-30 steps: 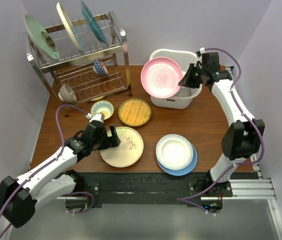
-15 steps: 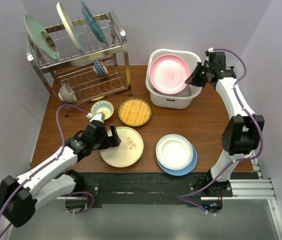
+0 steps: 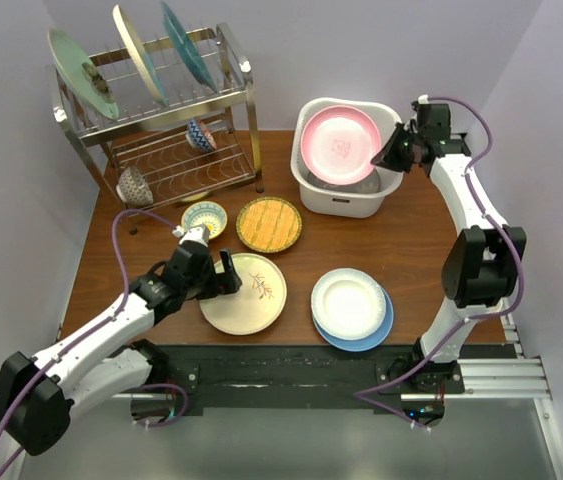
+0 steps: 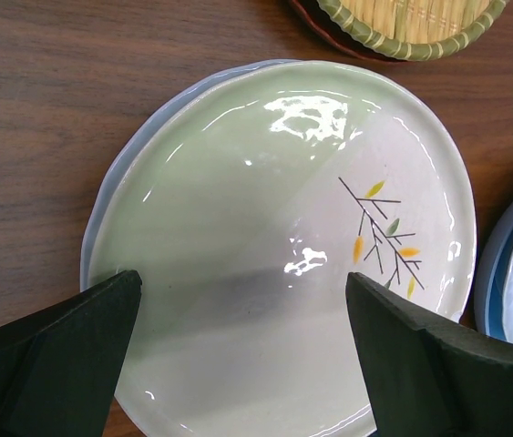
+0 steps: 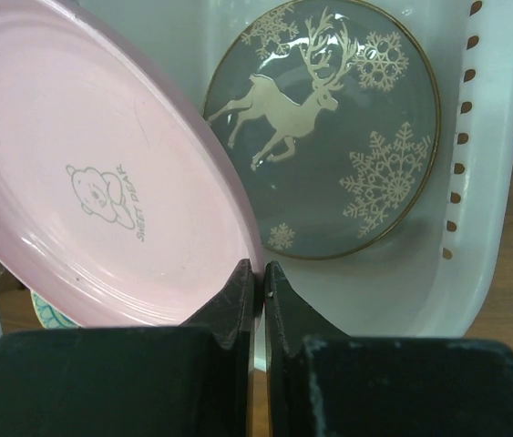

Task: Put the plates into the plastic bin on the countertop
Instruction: Place the plate in the plastic bin.

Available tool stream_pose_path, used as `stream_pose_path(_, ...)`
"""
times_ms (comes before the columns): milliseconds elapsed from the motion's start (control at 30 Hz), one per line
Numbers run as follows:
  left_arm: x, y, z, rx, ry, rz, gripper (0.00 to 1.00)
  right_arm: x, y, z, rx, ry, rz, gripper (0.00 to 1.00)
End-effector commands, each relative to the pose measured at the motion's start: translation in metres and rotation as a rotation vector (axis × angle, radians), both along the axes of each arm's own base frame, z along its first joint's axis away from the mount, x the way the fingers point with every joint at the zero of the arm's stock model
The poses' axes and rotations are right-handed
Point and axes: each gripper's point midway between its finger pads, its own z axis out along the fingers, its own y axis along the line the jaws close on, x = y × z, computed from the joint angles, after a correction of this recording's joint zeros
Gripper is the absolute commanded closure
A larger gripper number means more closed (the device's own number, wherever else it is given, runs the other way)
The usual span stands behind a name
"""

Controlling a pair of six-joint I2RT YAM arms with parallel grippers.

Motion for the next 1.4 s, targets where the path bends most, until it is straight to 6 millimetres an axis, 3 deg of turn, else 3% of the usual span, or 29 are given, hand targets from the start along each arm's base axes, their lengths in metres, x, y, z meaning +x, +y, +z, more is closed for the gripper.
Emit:
stream_pose_path(0, -0.001, 0.002, -0.003, 0.005, -0.003, -0.011, 0.0, 0.023, -0.007, 0.019, 0.002, -0.079, -0.042, 1.0)
stream_pose_path(400, -0.003, 0.003, -0.005, 0.01, 0.005, -0.015, 0.0, 0.04, -0.019, 0.001, -0.047, -0.048, -0.083, 1.0)
stream_pose_path(867, -0.002, 0.003, -0.003, 0.02, 0.004, -0.021, 0.0, 0.048, -0.031, -0.02, -0.109, -0.023, -0.122, 1.0)
stream_pose_path(1367, -0.001, 0.002, -0.001, 0.024, -0.001, -0.032, 0.0, 0.061, -0.02, -0.044, -0.13, 0.024, -0.103, 0.98)
